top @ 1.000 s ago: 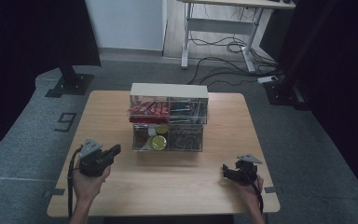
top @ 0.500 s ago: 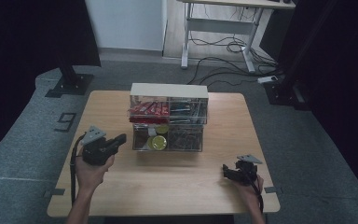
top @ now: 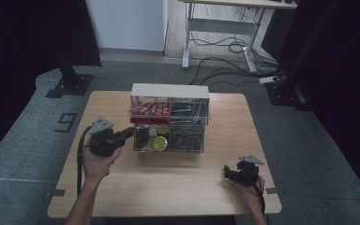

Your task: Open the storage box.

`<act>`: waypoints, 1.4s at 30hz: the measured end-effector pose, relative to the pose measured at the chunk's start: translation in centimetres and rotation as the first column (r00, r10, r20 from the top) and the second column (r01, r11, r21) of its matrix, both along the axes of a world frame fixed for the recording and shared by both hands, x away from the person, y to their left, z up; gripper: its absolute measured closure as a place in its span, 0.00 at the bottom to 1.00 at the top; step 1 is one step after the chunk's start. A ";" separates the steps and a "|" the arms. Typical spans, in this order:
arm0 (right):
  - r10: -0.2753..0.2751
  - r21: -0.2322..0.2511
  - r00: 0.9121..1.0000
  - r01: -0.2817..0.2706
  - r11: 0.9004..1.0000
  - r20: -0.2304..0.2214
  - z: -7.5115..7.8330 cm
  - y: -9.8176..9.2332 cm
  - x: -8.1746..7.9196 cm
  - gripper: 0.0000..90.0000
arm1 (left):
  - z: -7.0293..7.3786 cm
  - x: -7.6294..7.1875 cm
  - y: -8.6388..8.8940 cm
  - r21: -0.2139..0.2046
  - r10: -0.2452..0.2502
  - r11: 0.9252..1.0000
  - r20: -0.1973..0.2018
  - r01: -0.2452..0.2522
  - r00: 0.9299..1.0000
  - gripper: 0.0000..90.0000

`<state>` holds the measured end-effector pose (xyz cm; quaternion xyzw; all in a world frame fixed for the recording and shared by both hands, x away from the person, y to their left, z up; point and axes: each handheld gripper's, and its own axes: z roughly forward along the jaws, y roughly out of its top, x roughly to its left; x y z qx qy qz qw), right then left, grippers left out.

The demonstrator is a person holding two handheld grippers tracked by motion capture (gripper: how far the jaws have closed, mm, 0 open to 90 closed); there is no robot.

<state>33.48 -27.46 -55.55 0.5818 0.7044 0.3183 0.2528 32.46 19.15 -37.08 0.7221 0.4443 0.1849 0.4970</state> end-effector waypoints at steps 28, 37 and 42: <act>0.000 -0.001 1.000 0.000 1.000 -0.001 0.0 0.0 0.0 0.17 | 1.3 2.8 -1.4 -0.018 -0.020 1.000 -0.021 0.019 1.000 1.00; 0.001 -0.001 1.000 -0.001 1.000 -0.003 0.0 0.0 0.0 0.17 | 1.5 3.2 -1.7 -0.011 -0.021 1.000 -0.023 0.020 1.000 1.00; 0.001 -0.001 1.000 -0.001 1.000 -0.003 0.0 0.0 0.0 0.17 | 1.6 3.2 -1.6 -0.019 -0.018 1.000 -0.021 0.018 1.000 1.00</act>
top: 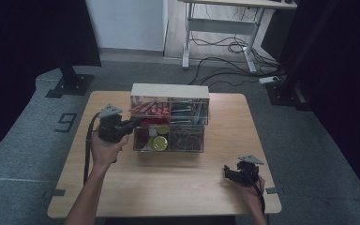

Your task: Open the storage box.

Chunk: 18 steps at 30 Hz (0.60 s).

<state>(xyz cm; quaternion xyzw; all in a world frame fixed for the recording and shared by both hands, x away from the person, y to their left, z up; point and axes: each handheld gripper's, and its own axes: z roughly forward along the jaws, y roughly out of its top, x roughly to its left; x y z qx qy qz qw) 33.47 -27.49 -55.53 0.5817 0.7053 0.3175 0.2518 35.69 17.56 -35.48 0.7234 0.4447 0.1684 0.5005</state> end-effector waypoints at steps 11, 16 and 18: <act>-0.001 0.002 1.000 0.001 1.000 0.000 0.0 0.0 0.0 0.17 | 0.7 0.1 0.1 0.001 0.006 1.000 0.009 -0.006 1.000 1.00; 0.000 0.000 1.000 0.000 1.000 0.000 0.0 0.0 0.0 0.17 | 1.1 0.2 0.1 -0.006 0.007 1.000 0.012 -0.007 1.000 1.00; -0.001 0.000 1.000 0.001 1.000 0.000 0.0 0.0 0.0 0.17 | 1.2 0.3 0.0 -0.008 0.008 1.000 0.013 -0.008 1.000 1.00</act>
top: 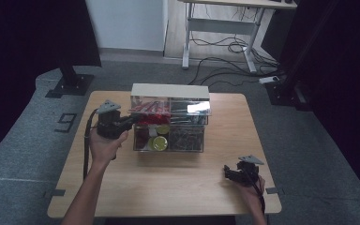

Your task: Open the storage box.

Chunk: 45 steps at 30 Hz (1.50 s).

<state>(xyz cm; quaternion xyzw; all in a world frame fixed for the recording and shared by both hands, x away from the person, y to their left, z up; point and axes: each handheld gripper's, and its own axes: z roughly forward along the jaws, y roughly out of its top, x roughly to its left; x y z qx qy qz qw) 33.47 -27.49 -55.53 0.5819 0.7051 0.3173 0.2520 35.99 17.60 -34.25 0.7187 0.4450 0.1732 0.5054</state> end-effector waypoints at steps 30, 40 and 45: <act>0.001 0.000 1.000 -0.001 1.000 0.004 0.0 -0.2 0.1 0.17 | 2.2 1.8 -0.5 -0.007 0.023 1.000 0.018 -0.023 1.000 1.00; 0.000 0.000 1.000 0.000 1.000 0.003 0.0 -0.2 0.1 0.17 | 2.5 2.0 -0.5 -0.015 0.025 1.000 0.014 -0.025 1.000 1.00; 0.000 -0.001 1.000 0.000 1.000 0.004 0.0 -0.2 0.1 0.17 | 2.5 2.0 -0.5 -0.008 0.025 1.000 0.014 -0.025 1.000 1.00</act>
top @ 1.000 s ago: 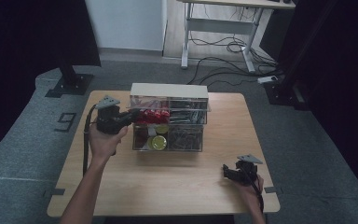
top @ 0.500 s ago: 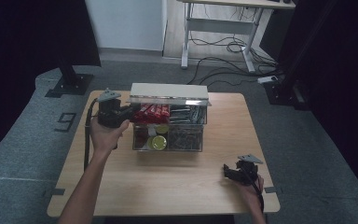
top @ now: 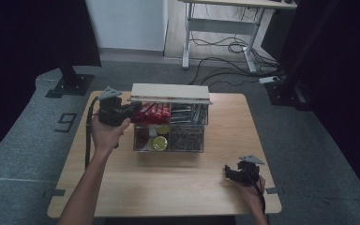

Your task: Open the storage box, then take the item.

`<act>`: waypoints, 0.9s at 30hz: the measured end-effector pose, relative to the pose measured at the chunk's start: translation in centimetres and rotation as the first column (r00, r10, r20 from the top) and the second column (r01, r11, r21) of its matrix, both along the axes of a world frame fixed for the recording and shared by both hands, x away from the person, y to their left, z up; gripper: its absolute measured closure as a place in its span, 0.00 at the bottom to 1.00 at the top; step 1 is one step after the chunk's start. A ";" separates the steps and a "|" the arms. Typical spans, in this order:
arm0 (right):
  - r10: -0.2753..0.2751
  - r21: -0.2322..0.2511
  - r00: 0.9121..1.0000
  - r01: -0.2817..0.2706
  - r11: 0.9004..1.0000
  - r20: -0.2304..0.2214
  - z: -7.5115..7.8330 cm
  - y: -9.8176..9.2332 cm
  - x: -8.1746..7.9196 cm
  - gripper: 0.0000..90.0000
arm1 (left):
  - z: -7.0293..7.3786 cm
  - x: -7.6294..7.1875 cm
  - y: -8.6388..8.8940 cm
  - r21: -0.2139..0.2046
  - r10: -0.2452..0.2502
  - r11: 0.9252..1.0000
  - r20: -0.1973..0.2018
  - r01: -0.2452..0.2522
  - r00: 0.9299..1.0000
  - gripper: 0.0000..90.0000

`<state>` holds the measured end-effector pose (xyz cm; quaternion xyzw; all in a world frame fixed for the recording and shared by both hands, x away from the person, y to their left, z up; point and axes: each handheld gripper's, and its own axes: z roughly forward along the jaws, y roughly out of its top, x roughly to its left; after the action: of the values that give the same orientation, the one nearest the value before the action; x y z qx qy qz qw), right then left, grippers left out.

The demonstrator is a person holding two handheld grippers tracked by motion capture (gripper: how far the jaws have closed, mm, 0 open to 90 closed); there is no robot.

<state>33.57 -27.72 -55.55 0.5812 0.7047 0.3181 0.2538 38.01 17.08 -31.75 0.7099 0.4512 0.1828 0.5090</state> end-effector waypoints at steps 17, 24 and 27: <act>0.050 0.072 0.994 -0.057 0.996 0.101 2.5 0.8 -1.2 0.34 | 0.1 0.3 -0.1 0.022 -0.017 1.000 -0.005 0.017 1.000 1.00; 0.085 0.143 0.982 -0.110 0.984 0.169 5.6 1.4 -1.2 0.42 | -0.1 0.7 -0.2 0.022 -0.028 0.999 -0.007 0.029 1.000 1.00; 0.102 0.164 0.972 -0.138 0.977 0.210 7.3 1.7 -1.1 0.47 | -0.1 0.9 -0.3 0.025 -0.031 0.999 -0.010 0.032 0.999 1.00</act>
<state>32.49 -25.99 -48.25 0.5226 0.6783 0.4515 0.2506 38.92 16.77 -31.86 0.7243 0.4401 0.1770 0.5004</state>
